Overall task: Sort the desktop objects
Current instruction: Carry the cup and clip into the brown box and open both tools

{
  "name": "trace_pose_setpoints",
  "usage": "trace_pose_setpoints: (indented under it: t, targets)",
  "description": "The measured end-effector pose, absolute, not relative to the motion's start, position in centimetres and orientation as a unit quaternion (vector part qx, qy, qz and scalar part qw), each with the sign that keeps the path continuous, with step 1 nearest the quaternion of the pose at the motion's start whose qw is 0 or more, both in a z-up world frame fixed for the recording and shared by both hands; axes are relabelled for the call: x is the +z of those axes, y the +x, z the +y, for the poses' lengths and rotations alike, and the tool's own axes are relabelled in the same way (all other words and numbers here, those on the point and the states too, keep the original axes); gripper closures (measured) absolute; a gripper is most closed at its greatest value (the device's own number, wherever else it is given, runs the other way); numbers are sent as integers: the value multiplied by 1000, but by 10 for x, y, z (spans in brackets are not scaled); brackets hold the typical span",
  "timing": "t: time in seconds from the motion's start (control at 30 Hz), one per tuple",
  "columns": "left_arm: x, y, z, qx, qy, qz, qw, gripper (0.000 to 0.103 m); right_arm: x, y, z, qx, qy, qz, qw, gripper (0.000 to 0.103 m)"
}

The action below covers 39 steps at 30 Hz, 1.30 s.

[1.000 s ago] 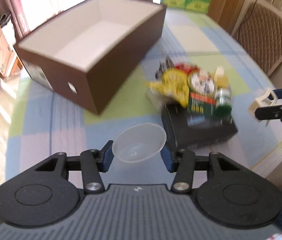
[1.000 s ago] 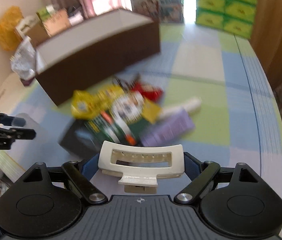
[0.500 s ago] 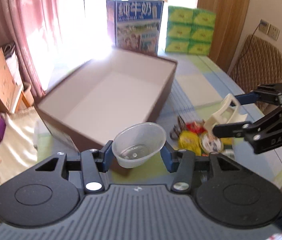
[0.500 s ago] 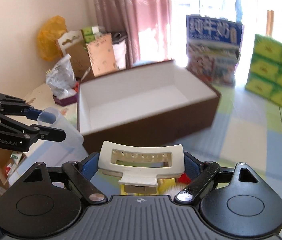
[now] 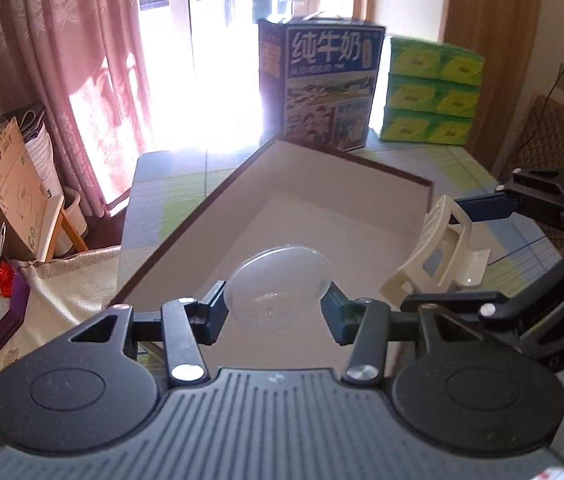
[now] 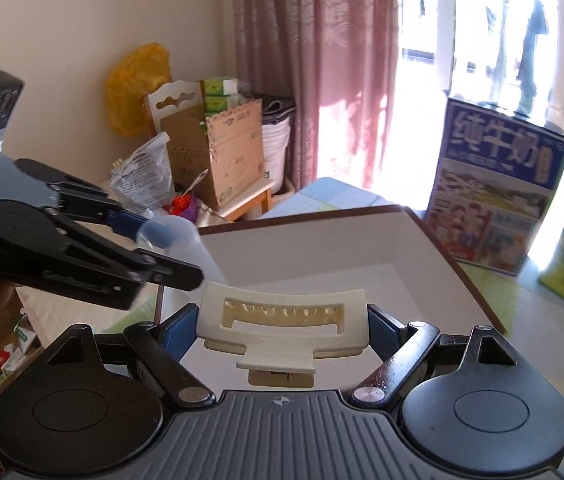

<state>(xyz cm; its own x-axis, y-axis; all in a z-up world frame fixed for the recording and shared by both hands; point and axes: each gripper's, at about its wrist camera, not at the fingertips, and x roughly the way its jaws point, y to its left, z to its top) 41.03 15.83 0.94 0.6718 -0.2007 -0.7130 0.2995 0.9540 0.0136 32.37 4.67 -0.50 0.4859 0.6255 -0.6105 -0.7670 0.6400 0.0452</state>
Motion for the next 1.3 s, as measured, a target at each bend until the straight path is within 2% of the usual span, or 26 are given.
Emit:
trace_pose_setpoints:
  t: [0.2, 0.6, 1.2, 1.3]
  targets:
    - [-12, 449, 176, -134, 69, 411, 899, 57, -37, 351, 78, 415, -138, 323, 839, 19]
    - [-71, 487, 183, -143, 120, 500, 846, 57, -109, 382, 120, 405, -181, 447, 776, 19]
    - [-124, 500, 157, -182, 221, 558, 779, 59, -144, 414, 122, 370, -212, 527, 735, 19]
    - [-125, 499, 157, -180, 220, 555, 782, 47, -147, 417, 116, 369, -212, 530, 733, 16]
